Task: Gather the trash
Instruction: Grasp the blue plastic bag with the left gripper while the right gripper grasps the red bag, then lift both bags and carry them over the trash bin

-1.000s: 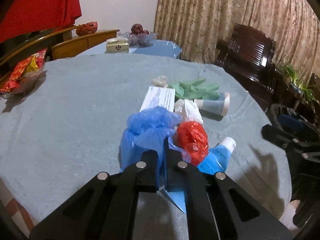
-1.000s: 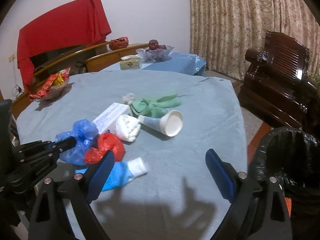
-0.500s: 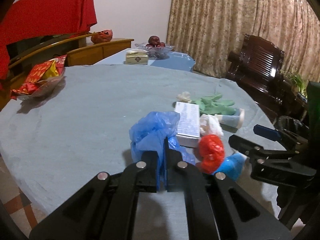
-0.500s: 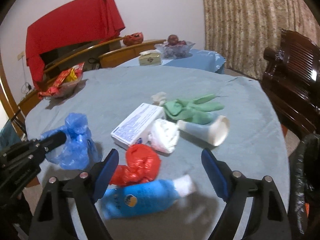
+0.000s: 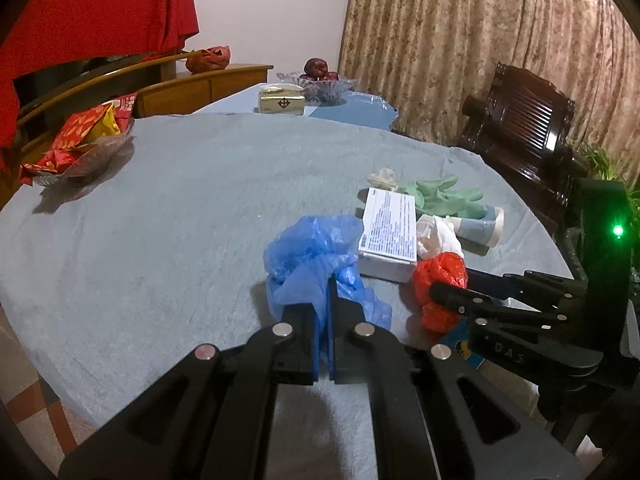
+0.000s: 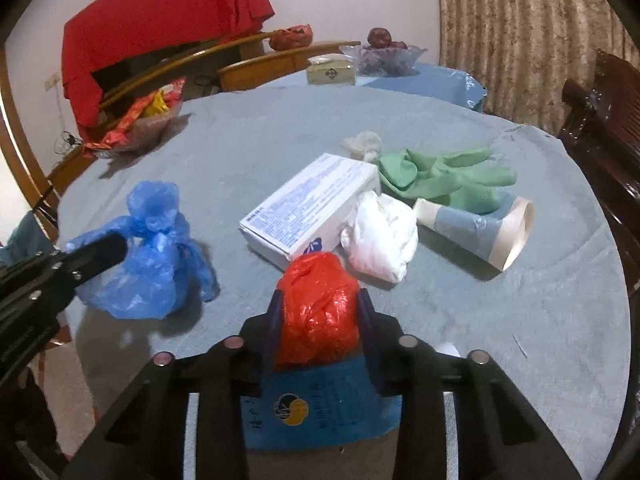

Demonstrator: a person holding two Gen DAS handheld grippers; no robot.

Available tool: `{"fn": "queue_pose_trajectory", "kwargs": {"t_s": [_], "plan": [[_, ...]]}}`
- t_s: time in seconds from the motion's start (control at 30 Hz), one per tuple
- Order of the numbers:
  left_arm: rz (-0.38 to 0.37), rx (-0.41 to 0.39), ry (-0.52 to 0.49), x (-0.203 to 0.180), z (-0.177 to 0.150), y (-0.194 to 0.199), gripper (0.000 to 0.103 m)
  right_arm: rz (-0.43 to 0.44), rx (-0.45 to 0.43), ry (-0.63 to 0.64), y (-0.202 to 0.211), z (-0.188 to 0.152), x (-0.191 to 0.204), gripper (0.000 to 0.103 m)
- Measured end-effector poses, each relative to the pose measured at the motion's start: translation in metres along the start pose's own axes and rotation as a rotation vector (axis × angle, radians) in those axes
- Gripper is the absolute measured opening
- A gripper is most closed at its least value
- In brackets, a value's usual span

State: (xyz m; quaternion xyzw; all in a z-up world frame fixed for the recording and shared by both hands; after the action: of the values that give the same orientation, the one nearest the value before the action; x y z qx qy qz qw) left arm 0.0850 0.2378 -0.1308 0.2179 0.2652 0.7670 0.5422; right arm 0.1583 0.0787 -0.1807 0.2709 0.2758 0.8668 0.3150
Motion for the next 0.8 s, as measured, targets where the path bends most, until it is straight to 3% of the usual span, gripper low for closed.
{"fn": "queue_pose_trajectory", "kwargs": {"t_s": [0.43, 0.8], "plan": [[-0.069, -0.112, 0.010, -0.023, 0.031, 0.040, 0.002, -0.003, -0.176, 0.028, 0.073, 0.034, 0.002, 0.035], [-0.194, -0.167, -0.055, -0.084, 0.048, 0.068, 0.002, -0.089, -0.257, -0.007, 0.143, 0.031, -0.028, 0.035]]}}
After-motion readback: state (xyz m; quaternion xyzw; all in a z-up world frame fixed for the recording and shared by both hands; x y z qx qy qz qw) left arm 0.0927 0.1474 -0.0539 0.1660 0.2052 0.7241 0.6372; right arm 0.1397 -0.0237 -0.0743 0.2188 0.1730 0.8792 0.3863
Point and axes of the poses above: each gripper's, at about its wrist camera, not at the fingertips, and y roughly against the way its jaws point, x to its left, z to its top, the point moved 2 cm from there along -y, roughly the way its jaws point, and after that the axes turned 13 degrees about z, right-handed, at the moved point
